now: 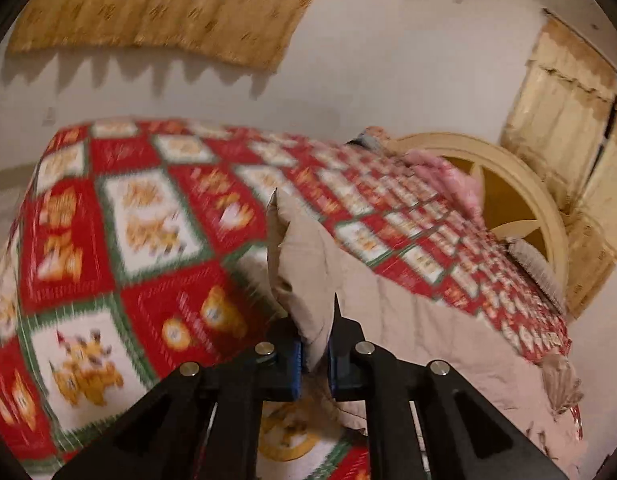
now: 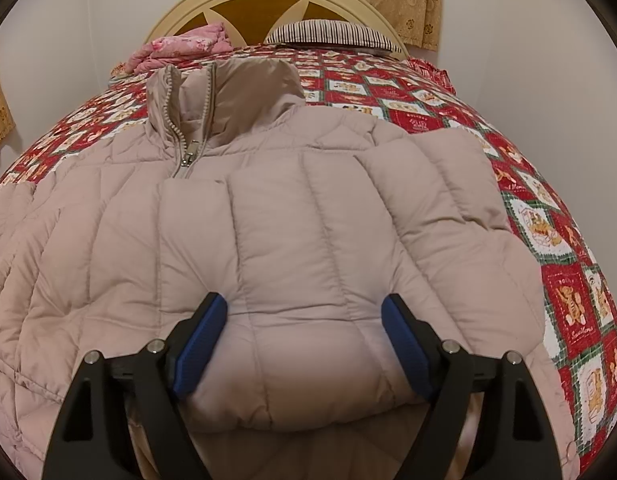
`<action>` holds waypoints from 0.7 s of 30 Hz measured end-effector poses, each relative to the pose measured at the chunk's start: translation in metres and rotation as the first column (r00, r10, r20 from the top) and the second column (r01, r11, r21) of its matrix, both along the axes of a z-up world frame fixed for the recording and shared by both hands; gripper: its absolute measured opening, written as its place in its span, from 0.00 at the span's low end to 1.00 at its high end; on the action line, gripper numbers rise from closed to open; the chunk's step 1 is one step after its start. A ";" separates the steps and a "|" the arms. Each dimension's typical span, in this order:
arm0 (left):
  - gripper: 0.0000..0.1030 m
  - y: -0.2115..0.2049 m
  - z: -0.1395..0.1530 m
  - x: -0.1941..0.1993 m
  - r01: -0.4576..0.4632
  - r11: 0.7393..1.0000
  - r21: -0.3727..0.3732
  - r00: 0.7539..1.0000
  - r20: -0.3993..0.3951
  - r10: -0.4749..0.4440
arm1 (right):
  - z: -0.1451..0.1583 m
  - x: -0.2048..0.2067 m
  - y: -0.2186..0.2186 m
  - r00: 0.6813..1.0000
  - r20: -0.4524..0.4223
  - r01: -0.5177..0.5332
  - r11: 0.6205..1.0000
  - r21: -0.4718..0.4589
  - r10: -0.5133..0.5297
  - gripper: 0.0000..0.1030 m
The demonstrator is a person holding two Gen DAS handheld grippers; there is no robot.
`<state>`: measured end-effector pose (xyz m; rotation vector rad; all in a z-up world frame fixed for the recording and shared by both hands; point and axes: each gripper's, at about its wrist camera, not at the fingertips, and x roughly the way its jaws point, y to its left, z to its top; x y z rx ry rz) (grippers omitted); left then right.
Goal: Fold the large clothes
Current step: 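Lift the sleeve with the left gripper and fold it toward the right tool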
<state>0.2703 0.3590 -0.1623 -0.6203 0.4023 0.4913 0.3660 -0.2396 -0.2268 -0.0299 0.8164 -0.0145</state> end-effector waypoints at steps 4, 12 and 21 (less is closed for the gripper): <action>0.07 -0.014 0.042 0.004 0.060 0.995 0.081 0.996 0.065 -0.065 | 0.000 -0.001 0.000 1.000 0.002 0.000 1.000 0.003 0.000 0.82; 0.07 -0.075 0.125 0.018 0.233 0.956 0.178 0.942 0.201 -0.268 | 0.001 -0.001 -0.001 1.000 0.007 -0.005 1.000 0.017 0.005 0.82; 0.06 -0.169 0.177 0.048 0.446 0.856 0.263 0.818 0.268 -0.509 | 0.002 -0.003 -0.005 1.000 0.023 -0.006 0.999 0.049 0.005 0.83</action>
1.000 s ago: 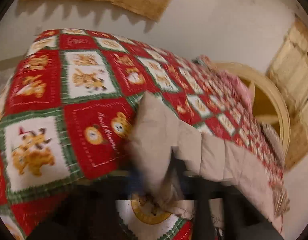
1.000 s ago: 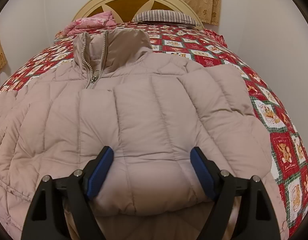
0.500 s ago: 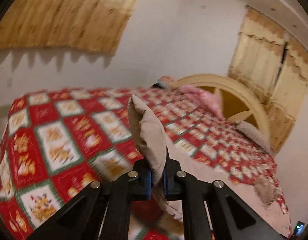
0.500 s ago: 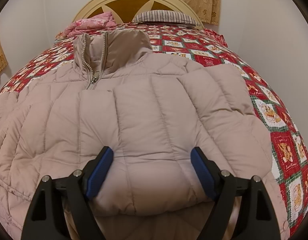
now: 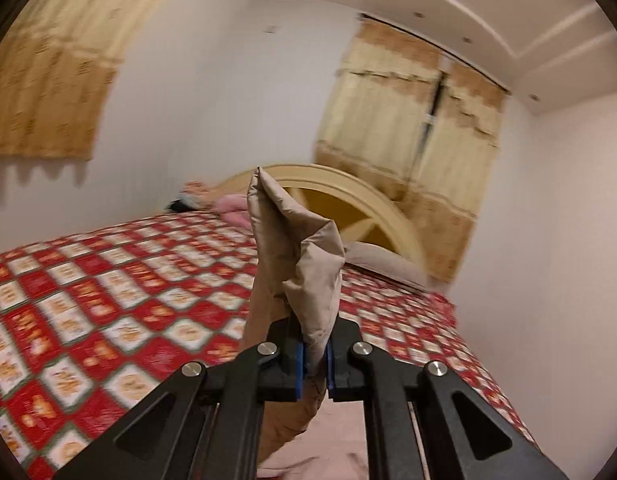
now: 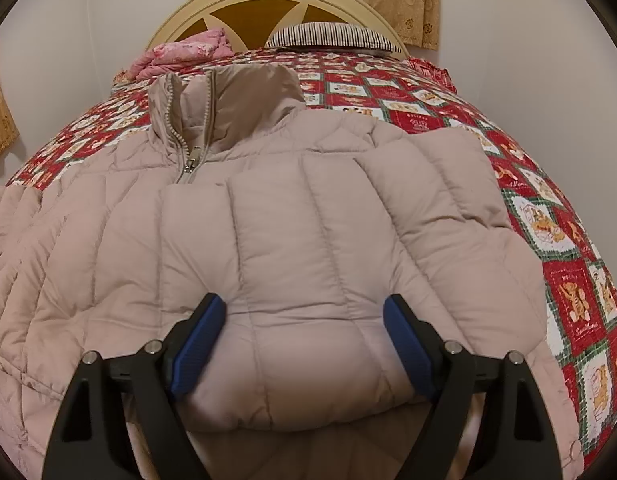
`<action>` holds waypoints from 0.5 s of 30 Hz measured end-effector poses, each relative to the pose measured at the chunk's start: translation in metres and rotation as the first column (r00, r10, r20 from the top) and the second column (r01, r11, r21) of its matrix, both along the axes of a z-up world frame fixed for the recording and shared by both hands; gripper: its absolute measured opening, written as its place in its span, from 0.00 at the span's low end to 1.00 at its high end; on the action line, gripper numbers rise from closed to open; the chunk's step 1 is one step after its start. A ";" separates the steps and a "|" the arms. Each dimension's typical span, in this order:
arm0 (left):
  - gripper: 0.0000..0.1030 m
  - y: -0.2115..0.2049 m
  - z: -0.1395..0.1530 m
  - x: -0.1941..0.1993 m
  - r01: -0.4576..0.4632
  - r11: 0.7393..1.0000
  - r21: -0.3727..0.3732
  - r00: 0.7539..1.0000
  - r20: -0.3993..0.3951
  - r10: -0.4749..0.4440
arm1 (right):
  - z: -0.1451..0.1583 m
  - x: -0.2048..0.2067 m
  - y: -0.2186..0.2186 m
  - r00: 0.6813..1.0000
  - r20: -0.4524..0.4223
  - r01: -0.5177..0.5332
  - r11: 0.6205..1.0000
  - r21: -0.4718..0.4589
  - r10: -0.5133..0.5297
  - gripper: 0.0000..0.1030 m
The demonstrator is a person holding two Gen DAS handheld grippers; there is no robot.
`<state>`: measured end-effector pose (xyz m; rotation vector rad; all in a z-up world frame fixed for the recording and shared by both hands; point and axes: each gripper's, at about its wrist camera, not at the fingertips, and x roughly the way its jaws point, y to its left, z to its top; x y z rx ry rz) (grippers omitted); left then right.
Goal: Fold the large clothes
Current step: 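Lift the sleeve with the left gripper and fold it toward the right tool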
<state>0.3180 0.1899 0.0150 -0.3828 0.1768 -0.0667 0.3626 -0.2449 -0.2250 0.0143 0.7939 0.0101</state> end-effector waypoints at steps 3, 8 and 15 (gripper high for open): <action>0.06 -0.042 0.003 0.016 0.090 0.995 0.030 0.996 0.001 -0.090 | 0.001 -0.003 -0.006 1.000 0.017 0.009 0.999 0.031 -0.010 0.83; 0.06 -0.110 -0.008 0.035 0.215 0.975 0.061 0.977 -0.024 -0.214 | 0.001 -0.003 -0.008 1.000 0.017 0.009 0.999 0.054 -0.010 0.84; 0.06 -0.183 -0.042 0.056 0.336 0.939 0.072 0.939 -0.102 -0.328 | 0.000 -0.003 -0.013 1.000 0.019 0.007 0.997 0.081 -0.009 0.84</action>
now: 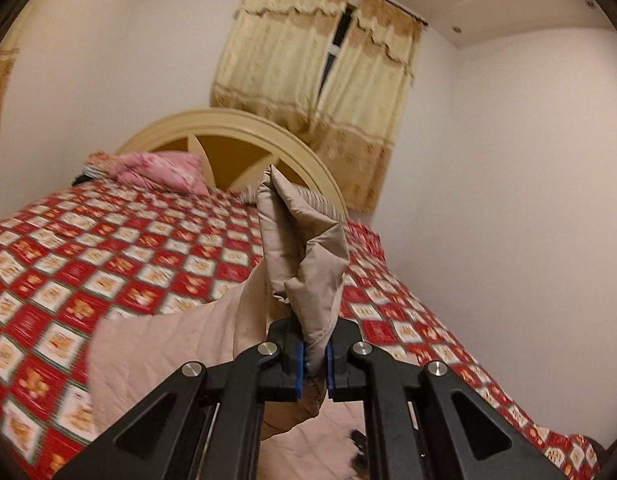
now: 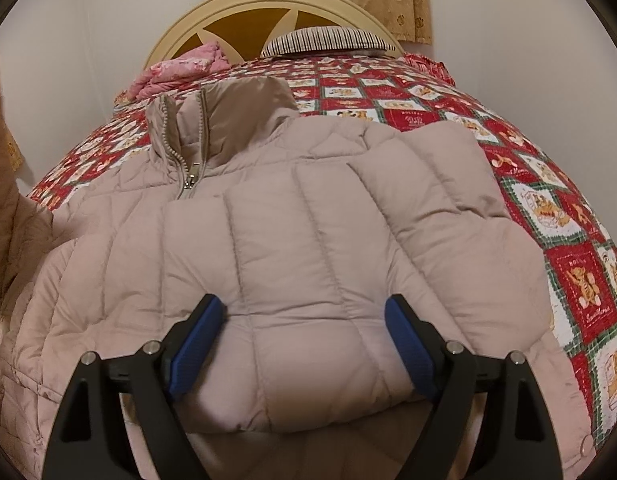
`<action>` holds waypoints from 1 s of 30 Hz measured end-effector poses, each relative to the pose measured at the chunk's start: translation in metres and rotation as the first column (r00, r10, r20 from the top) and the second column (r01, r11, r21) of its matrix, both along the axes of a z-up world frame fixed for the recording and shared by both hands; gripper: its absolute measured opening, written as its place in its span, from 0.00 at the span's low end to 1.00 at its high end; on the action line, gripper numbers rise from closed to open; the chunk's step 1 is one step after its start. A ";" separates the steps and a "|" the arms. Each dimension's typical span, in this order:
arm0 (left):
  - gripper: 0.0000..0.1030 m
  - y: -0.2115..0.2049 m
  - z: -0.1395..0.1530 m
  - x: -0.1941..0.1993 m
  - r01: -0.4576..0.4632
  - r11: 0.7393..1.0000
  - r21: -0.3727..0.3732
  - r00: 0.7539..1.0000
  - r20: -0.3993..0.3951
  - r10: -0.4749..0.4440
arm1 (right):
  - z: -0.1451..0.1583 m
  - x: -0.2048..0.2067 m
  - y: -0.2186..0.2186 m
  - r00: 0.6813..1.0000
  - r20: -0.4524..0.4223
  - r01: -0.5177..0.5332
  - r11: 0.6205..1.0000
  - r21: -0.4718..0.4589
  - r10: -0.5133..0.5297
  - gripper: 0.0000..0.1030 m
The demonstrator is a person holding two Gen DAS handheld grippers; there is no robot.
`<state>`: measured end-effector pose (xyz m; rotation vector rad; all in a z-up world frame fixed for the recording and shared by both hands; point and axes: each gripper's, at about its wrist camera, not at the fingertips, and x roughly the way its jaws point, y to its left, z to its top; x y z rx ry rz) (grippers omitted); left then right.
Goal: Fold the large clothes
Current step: 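Lift the sleeve with the left gripper and fold it toward the right tool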
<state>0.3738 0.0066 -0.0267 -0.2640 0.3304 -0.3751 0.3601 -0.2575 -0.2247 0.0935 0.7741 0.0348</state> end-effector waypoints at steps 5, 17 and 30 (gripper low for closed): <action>0.06 -0.041 -0.025 0.015 0.044 0.998 0.051 0.998 -0.056 -0.041 | 0.000 -0.001 -0.004 1.000 0.004 0.000 1.000 0.025 0.000 0.84; 0.07 -0.096 -0.084 0.026 0.090 0.987 0.132 0.983 -0.174 -0.066 | -0.001 -0.001 -0.007 1.000 0.006 0.000 0.999 0.032 0.000 0.84; 0.24 -0.111 -0.049 -0.002 0.167 0.960 0.223 0.986 -0.030 -0.165 | -0.001 -0.001 -0.008 1.000 0.011 0.000 0.999 0.032 0.000 0.84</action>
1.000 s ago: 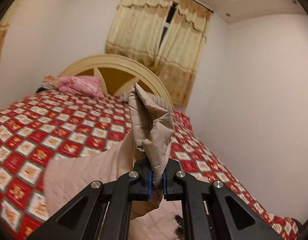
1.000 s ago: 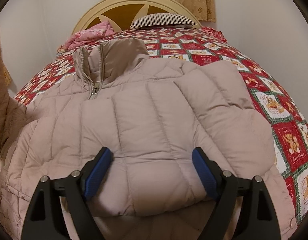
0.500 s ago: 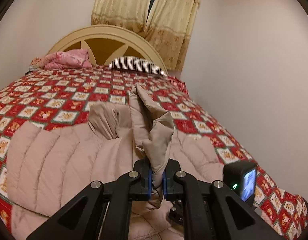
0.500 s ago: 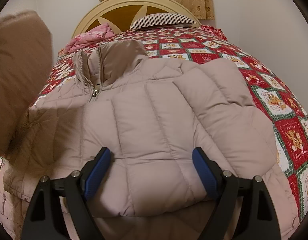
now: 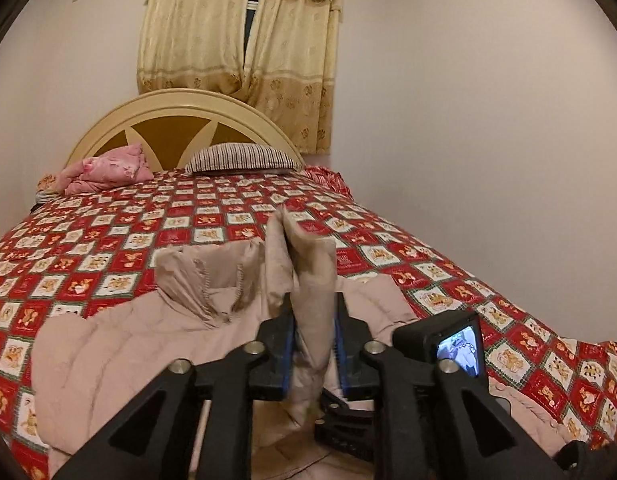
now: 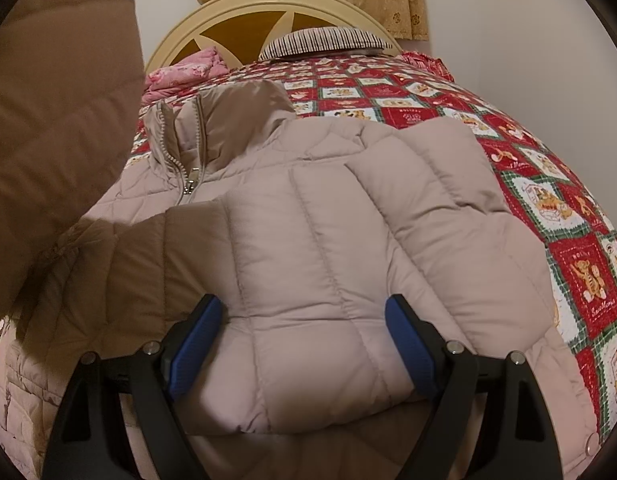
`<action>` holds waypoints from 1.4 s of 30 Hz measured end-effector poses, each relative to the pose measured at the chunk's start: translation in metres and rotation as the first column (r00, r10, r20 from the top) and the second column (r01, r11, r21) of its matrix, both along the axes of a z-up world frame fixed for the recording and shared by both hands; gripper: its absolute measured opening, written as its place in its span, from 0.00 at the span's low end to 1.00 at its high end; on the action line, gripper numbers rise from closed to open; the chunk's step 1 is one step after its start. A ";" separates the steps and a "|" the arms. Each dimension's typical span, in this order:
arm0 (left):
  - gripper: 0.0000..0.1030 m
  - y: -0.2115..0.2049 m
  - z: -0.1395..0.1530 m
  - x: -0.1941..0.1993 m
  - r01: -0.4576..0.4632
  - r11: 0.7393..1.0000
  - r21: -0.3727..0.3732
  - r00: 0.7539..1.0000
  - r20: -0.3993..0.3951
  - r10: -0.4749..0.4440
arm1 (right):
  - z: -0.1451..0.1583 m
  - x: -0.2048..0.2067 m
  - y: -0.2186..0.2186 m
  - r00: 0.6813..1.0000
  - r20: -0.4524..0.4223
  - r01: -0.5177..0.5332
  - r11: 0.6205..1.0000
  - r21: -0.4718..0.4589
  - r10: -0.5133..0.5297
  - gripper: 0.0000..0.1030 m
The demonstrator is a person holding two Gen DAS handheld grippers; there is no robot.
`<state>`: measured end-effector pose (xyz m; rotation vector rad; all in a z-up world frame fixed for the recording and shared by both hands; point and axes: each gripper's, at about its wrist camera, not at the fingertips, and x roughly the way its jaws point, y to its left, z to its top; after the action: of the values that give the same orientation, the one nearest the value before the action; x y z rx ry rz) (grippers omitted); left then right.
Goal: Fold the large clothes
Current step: 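Lift the sleeve with the left gripper and fold it toward the right tool, then lower the sleeve onto the jacket body and open the left gripper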
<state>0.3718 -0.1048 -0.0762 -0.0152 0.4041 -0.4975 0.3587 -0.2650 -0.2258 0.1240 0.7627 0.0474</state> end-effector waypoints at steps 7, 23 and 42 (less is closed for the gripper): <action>0.51 0.063 -0.013 0.020 -0.132 0.990 -0.040 0.989 -0.070 0.129 | 0.000 0.000 0.000 1.000 0.001 0.001 1.000 -0.001 -0.001 0.84; 0.76 0.144 -0.046 0.075 -0.385 0.906 0.175 0.916 -0.047 0.398 | 0.117 -0.055 -0.015 0.947 0.278 0.123 0.982 0.145 -0.160 0.94; 0.83 0.117 -0.125 0.115 -0.288 0.905 0.313 0.887 -0.268 0.375 | 0.005 0.007 0.072 0.996 -0.039 -0.079 0.997 -0.016 0.078 0.79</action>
<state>0.4865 0.0125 -0.2016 0.0931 0.7747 -0.0908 0.3653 -0.1931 -0.2212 0.0783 0.8057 0.1134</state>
